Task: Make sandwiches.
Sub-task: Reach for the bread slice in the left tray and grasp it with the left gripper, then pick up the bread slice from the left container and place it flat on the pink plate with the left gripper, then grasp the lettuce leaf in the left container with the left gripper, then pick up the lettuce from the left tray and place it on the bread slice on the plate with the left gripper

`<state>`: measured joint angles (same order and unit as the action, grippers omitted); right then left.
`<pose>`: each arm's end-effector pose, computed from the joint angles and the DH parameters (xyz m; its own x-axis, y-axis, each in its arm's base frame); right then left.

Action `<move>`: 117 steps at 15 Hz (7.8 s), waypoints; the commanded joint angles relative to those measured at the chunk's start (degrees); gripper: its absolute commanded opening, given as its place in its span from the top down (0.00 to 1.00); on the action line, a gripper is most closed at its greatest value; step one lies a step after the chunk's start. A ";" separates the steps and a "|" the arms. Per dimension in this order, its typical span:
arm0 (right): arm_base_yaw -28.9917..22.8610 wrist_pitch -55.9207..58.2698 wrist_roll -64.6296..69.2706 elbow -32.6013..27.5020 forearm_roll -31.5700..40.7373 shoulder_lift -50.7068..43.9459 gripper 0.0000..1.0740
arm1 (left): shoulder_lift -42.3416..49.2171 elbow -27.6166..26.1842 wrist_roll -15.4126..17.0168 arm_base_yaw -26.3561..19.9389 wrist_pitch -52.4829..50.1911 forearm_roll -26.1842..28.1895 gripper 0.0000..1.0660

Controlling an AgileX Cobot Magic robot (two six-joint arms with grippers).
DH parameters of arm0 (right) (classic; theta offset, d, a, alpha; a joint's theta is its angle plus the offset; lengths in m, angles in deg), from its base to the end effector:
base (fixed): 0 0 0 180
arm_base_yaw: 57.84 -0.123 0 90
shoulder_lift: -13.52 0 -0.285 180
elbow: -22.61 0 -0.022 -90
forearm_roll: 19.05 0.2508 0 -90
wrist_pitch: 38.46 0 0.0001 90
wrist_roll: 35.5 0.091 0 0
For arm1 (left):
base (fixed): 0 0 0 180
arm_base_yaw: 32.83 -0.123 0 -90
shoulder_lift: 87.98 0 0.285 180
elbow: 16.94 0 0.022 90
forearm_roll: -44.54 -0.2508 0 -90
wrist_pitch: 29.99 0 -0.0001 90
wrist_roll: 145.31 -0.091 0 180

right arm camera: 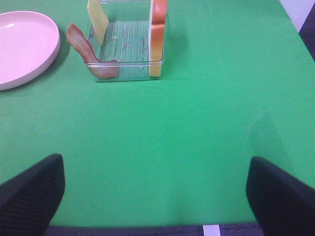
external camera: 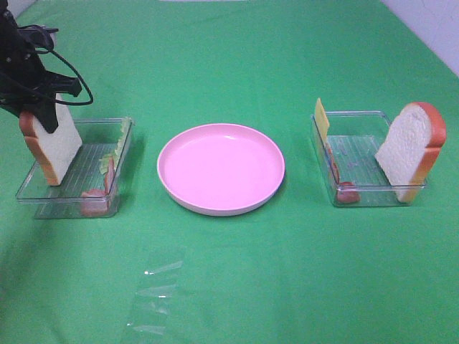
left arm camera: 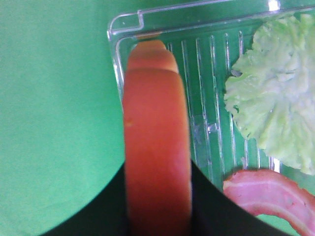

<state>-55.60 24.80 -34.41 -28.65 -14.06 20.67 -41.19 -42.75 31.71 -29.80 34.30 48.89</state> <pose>-0.0032 0.0072 0.2610 -0.5240 0.0786 -0.8481 0.0034 0.9959 0.0902 0.4532 -0.0302 0.1869 -0.9866 0.0712 -0.1469 0.0815 0.9946 -0.0648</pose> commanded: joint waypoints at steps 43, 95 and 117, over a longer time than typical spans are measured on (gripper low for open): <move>-0.06 -0.29 -0.74 -0.17 0.17 -0.97 0.11 | -9.51 -2.92 -2.92 19.08 -9.85 44.06 0.99; -0.06 -0.29 -0.74 -0.17 0.17 -0.97 0.11 | -8.25 -9.97 10.66 15.41 0.00 -1.49 0.71; -0.06 -0.29 -0.74 -0.17 0.17 -0.97 0.11 | -3.61 -14.73 -5.33 23.20 -1.26 32.95 1.00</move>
<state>-55.60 24.80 -34.41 -28.65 -14.06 20.67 -44.68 -57.01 27.01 -6.99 33.78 80.46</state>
